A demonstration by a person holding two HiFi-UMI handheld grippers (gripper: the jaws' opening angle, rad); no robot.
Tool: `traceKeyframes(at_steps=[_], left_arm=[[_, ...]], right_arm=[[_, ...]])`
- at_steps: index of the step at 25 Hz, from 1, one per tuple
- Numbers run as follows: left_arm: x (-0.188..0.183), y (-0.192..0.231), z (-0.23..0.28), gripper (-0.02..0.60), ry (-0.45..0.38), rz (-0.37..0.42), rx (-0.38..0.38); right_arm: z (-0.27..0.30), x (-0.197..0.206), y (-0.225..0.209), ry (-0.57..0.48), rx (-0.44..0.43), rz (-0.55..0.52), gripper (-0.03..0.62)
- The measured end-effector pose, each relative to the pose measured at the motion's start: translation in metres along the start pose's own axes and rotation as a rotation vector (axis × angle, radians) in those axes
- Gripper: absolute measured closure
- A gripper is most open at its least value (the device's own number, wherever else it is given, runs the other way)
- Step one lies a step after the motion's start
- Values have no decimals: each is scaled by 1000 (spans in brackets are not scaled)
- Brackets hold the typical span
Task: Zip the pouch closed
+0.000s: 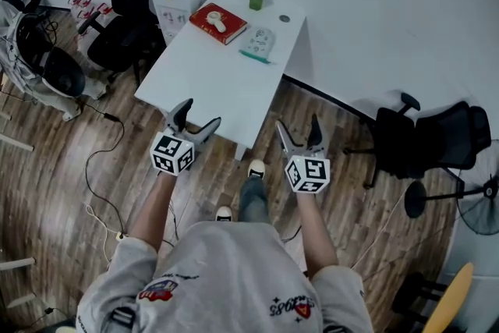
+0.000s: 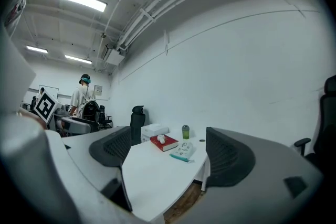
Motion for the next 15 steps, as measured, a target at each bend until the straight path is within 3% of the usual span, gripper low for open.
traceKeyframes(at_steps=[5, 15], left_arm=[[-4, 28, 43, 175, 12, -2, -46], [-47, 73, 149, 175, -9, 4, -160]], right_arm=[[60, 9, -30, 13, -38, 15, 163], [192, -13, -100, 5, -142, 14, 164]])
Point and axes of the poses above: the fingertips, and each gripper's own axes: z forward along the fingers, y to its left, x out of its underside, the point moved 3 cm from there along -z, backward along the fingers, and after that the axes turned 1 degree about -x, right-handed, at the moved point
